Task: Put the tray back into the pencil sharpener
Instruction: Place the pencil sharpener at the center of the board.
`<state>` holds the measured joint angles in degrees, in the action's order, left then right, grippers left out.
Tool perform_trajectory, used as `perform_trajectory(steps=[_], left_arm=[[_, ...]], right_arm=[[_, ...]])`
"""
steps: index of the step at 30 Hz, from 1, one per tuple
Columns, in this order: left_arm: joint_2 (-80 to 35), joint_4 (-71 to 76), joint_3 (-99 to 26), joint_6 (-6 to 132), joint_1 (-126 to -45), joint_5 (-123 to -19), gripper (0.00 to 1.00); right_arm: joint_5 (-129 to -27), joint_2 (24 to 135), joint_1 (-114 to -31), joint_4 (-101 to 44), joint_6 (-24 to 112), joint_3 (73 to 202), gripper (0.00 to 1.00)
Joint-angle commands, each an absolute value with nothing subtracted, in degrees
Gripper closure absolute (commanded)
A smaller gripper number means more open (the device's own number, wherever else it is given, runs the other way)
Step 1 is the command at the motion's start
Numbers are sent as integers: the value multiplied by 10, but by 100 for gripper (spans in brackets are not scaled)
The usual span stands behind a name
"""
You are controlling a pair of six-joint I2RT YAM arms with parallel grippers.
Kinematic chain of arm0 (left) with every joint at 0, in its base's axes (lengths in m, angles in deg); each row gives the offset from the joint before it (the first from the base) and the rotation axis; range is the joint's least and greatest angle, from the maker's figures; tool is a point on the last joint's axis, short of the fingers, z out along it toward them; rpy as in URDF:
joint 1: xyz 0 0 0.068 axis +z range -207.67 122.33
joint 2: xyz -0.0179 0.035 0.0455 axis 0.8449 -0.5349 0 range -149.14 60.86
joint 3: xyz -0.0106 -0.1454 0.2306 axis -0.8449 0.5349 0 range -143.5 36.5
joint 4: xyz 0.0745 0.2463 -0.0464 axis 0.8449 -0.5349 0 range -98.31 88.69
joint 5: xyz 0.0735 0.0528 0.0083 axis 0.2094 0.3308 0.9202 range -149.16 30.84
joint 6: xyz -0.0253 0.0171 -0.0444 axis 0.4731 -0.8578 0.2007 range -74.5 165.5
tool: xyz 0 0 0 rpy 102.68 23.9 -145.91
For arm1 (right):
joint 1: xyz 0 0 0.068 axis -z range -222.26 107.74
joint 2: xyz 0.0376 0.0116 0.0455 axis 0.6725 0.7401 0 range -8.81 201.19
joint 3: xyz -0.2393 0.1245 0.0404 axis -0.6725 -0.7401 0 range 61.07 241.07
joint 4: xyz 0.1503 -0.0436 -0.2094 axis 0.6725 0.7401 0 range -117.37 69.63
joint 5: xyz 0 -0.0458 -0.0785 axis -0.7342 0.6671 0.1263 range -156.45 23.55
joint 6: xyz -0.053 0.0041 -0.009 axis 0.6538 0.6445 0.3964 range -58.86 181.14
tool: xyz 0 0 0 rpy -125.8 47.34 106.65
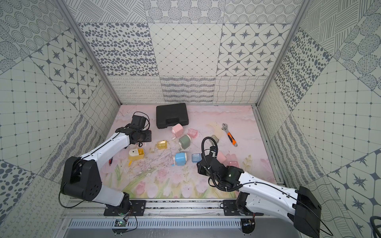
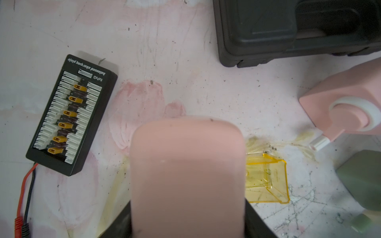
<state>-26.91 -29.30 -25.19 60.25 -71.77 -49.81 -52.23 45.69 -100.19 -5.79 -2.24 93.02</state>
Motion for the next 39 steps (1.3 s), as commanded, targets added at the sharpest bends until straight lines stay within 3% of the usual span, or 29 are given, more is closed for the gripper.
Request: perform_trajectory(steps=[1, 18, 23, 29, 33, 39], left_arm=[[-312, -242, -277, 610, -715, -511, 100], [-386, -234, -299, 600, -715, -520, 100], [-395, -236, -303, 601, -714, -516, 93], [-406, -240, -305, 606, -713, -521, 91], [-405, -241, -308, 605, -714, -519, 75], [-398, -243, -307, 603, -714, -521, 59]], right_arm=[[-520, 459, -1004, -79, -13, 942, 65], [-528, 467, -1004, -87, -10, 936, 65], [-520, 461, -1004, -74, -3, 939, 65], [-512, 458, -1003, -63, -1, 940, 65], [-512, 456, -1003, -60, -1, 939, 64], [-515, 457, -1003, -56, 6, 945, 60]])
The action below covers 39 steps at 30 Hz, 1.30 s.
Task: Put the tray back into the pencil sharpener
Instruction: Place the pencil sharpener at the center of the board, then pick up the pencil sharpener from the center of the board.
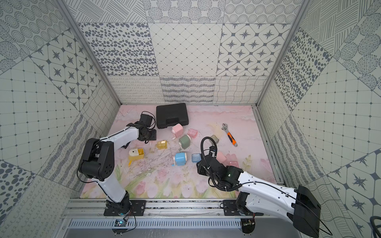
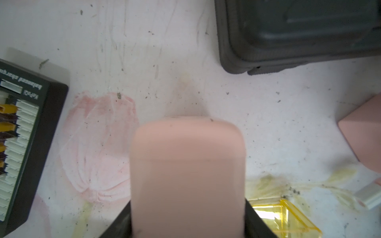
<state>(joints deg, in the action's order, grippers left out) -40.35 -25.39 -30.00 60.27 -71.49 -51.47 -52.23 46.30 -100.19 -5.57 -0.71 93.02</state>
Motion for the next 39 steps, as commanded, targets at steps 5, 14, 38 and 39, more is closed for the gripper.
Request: perform_trajectory(steps=[5, 14, 38, 39], left_arm=[[-395, -241, -307, 597, -714, -523, 48], [-350, -225, -292, 585, -712, -523, 22], [125, 211, 44, 553, -707, -182, 41], [134, 230, 54, 540, -707, -170, 41]], right_arm=[[-517, 457, -1003, -48, 12, 953, 57], [-513, 462, -1003, -16, 45, 995, 51], [-717, 877, -1044, -296, 807, 1273, 34], [-742, 901, -1042, -297, 840, 1289, 34]])
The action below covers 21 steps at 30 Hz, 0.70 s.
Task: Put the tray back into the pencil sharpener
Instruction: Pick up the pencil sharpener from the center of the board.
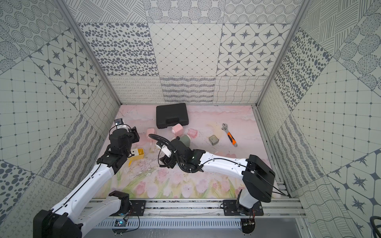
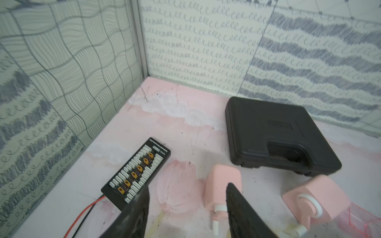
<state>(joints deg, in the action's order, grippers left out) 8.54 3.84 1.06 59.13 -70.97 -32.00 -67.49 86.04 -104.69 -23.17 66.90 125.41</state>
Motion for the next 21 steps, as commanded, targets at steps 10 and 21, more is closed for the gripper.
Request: perform_trajectory(steps=[10, 21], left_arm=[[186, 375, 90, 414, -701, -46, 41], [202, 430, 110, 378, -685, -36, 40]], right_arm=[[-881, 1085, -1019, -298, 941, 1445, 44], [-899, 1214, -1018, -231, 945, 1600, 57]])
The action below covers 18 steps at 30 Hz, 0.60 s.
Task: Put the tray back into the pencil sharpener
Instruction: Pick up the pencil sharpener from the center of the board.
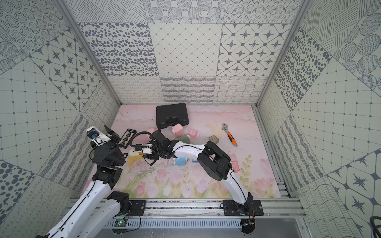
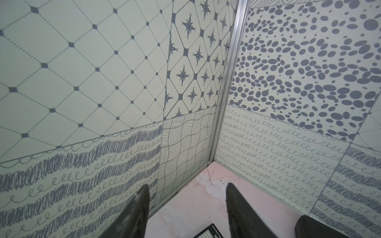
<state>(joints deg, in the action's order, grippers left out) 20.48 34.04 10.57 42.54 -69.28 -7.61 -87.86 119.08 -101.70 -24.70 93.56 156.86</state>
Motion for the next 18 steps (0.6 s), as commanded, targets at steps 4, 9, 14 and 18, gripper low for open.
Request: perform_trajectory(steps=[4, 9, 14, 18], left_arm=[[199, 428, 111, 377, -681, -36, 40], [197, 426, 112, 381, -680, -38, 40], [195, 423, 112, 384, -676, -41, 40], [193, 424, 113, 385, -673, -43, 40]], right_arm=[[-905, 1245, -1019, -207, 942, 1642, 62], [-907, 1274, -1019, -175, 947, 1684, 64], [-906, 1294, -1019, -156, 950, 1712, 66], [-912, 1311, -1021, -146, 951, 1733, 70]])
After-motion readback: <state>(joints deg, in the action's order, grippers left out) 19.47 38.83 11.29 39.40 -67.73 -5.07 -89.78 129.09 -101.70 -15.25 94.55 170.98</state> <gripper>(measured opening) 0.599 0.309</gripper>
